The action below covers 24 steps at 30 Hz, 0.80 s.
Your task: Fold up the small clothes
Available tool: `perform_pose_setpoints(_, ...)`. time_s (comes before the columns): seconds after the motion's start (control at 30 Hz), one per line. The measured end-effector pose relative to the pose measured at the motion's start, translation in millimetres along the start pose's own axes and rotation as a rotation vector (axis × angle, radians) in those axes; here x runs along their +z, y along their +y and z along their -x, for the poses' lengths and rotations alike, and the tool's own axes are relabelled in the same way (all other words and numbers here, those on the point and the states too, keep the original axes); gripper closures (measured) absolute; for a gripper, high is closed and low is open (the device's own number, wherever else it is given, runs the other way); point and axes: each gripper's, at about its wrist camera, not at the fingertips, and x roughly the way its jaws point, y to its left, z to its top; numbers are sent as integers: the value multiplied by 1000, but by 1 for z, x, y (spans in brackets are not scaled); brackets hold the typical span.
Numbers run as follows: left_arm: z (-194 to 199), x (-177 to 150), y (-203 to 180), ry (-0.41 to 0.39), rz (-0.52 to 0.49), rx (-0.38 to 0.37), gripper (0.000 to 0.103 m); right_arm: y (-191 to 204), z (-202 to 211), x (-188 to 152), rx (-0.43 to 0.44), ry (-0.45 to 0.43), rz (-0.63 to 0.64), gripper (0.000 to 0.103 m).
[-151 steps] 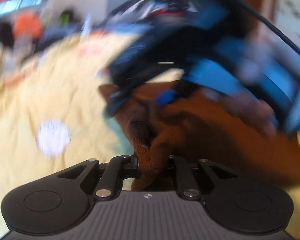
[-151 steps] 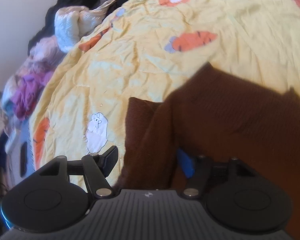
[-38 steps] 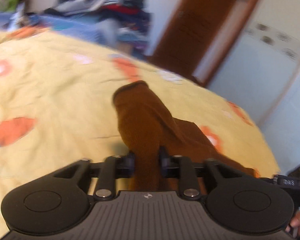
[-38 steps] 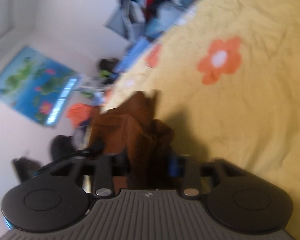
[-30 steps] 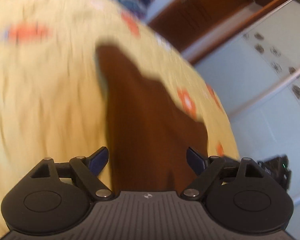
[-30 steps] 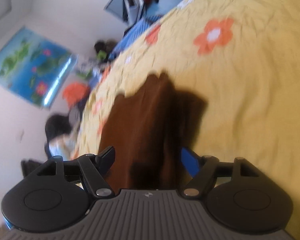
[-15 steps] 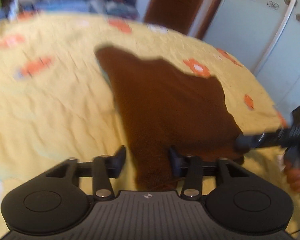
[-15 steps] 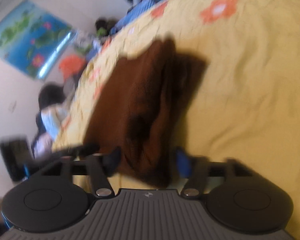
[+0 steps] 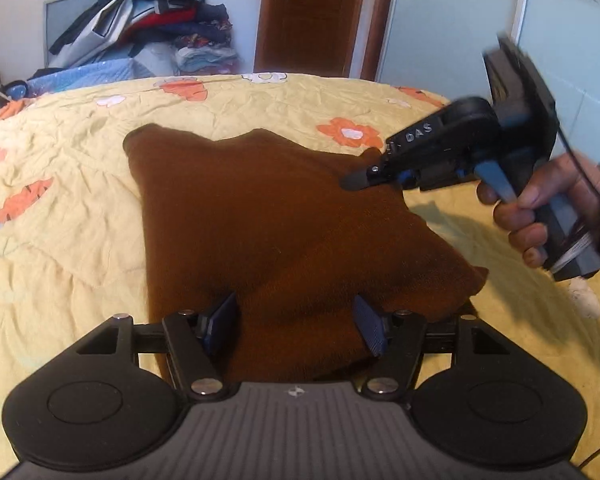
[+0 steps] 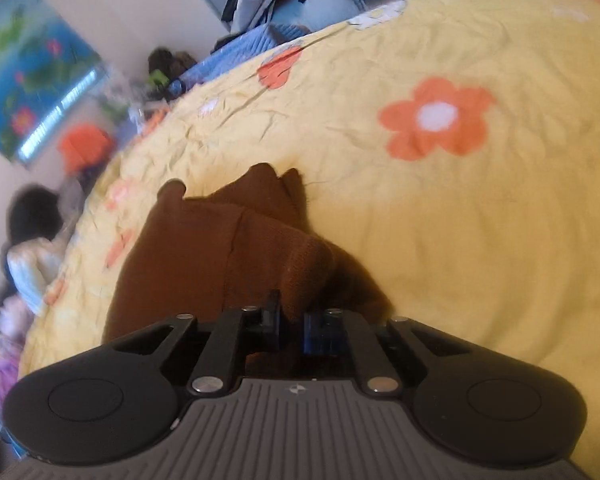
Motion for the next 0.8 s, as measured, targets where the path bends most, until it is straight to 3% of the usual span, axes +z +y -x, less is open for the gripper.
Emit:
perform_pose_setpoints(0.07,7,1,0,-11,7,2,38,-2,4,-5,17,-14,-21,90)
perform_pose_setpoints(0.1,9,2,1,-19,9,-2,37,4,7,-6,2,-22,4,82)
perform_pose_setpoints(0.13,11,4,1,-25,4,-9,32,12,12,-5,-18,-38,21,66)
perform_pose_setpoints(0.2,8,5,0,-21,-13,-2,28,33,26,-1,-72,-126,63,57)
perform_pose_setpoints(0.3,-4,3,0,9,-5,19,28,77,31,11,-18,-200,164,52)
perform_pose_setpoints(0.37,-6,0,-2,-3,-1,21,23,113,18,17,45,-141,231,42)
perform_pose_setpoints(0.4,-6,-1,-4,-6,4,21,21,131,4,18,85,-90,271,30)
perform_pose_setpoints(0.47,-9,-3,-6,-6,4,30,20,162,-31,19,143,0,317,26)
perform_pose_setpoints(0.6,-9,-6,-10,-5,-4,44,19,186,-111,22,27,164,310,26)
perform_pose_setpoints(0.63,-10,-5,-10,-5,-4,43,19,181,-126,22,-4,178,304,24)
perform_pose_setpoints(0.67,-11,-3,-8,-5,-3,42,19,179,-126,19,23,114,335,18)
perform_pose_setpoints(0.73,-10,-3,-7,-5,2,37,19,180,-131,21,21,116,339,11)
perform_pose_setpoints(0.8,-9,-2,-8,-5,7,33,19,186,-129,20,-13,124,366,11)
